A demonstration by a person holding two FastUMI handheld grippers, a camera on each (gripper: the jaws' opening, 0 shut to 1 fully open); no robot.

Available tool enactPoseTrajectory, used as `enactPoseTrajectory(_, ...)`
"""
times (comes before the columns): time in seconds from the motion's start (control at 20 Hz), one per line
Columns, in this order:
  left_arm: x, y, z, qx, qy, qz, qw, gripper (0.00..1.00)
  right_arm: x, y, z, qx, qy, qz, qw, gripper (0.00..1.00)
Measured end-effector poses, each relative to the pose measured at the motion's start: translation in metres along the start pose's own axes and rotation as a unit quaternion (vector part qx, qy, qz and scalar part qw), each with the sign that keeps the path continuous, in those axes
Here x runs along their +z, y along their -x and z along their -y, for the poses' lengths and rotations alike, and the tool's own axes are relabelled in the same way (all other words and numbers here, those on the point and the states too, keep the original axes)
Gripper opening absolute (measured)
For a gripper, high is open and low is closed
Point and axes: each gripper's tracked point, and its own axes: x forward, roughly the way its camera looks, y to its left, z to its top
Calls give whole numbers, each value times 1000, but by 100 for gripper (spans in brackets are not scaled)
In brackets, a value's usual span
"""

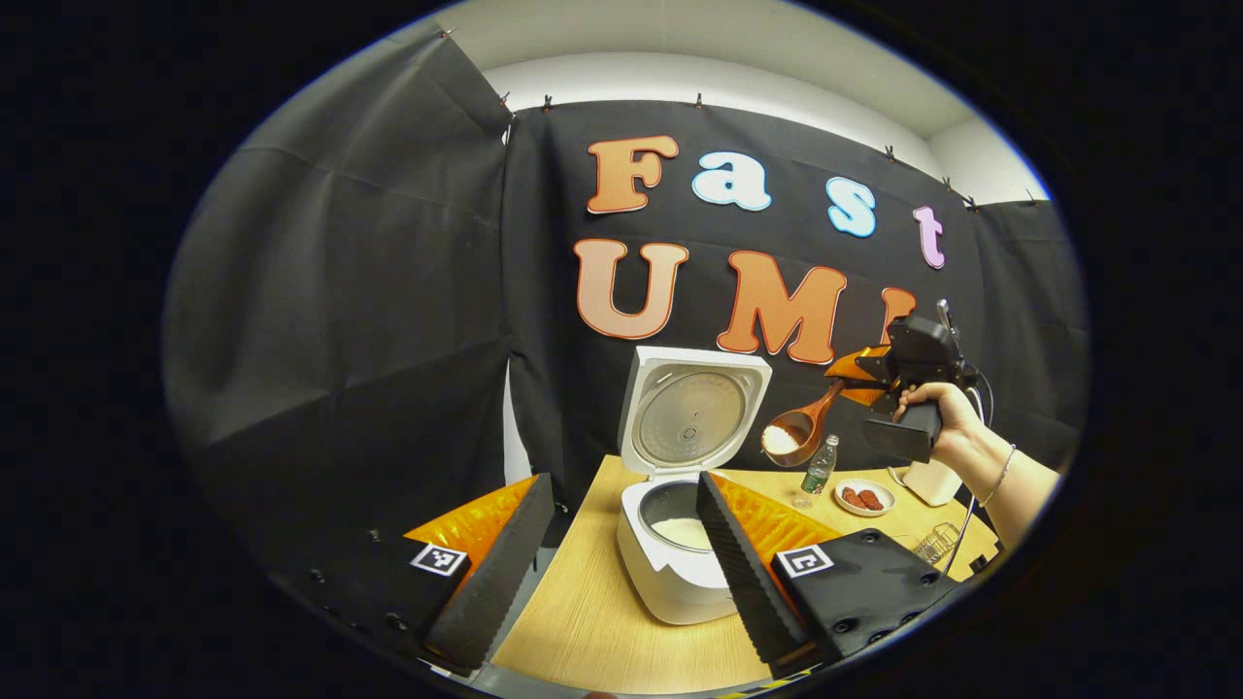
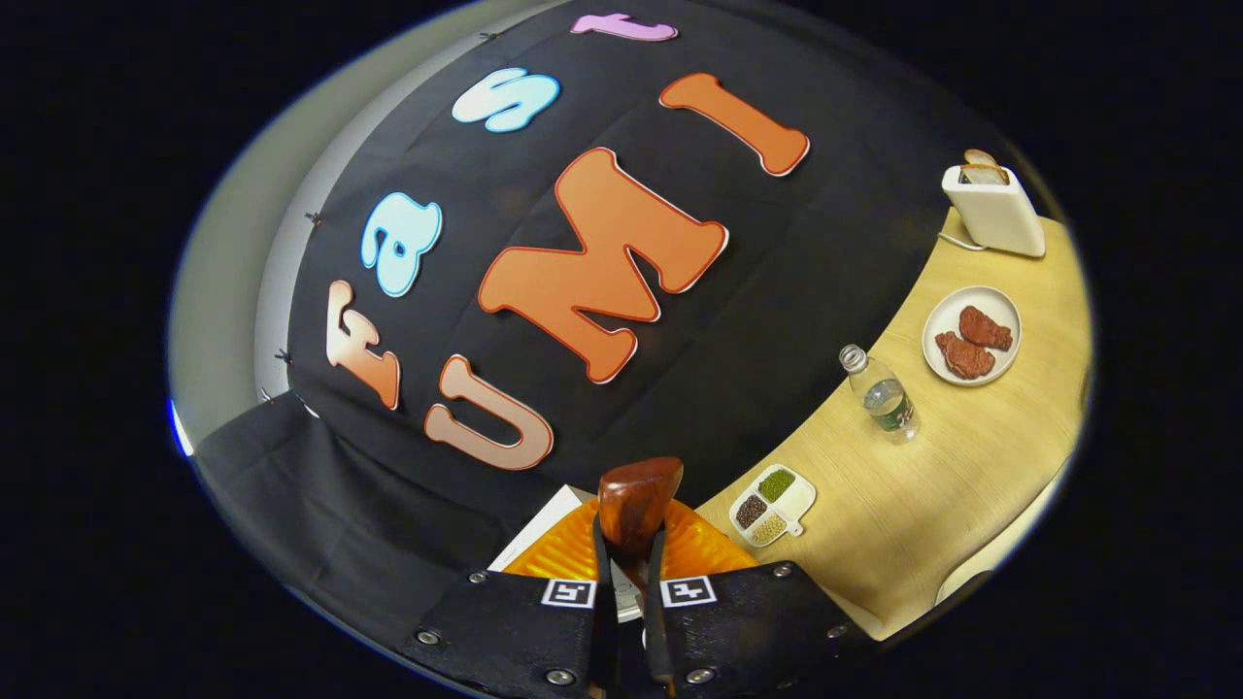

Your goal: Close the left gripper, press the button to open the rice cooker; take a wooden spoon from the chopstick holder with the right hand, scoop a spoonful of rice and pour it into the rice cooker, then put the wooden spoon back into the chopstick holder.

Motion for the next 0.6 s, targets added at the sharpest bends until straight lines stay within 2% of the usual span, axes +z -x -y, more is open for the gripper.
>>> enactPoseTrajectory(0.6, -10, -8, -8, 2, 13, -10, 1000, 100, -9, -9, -28, 16, 83, 4, 996, 10)
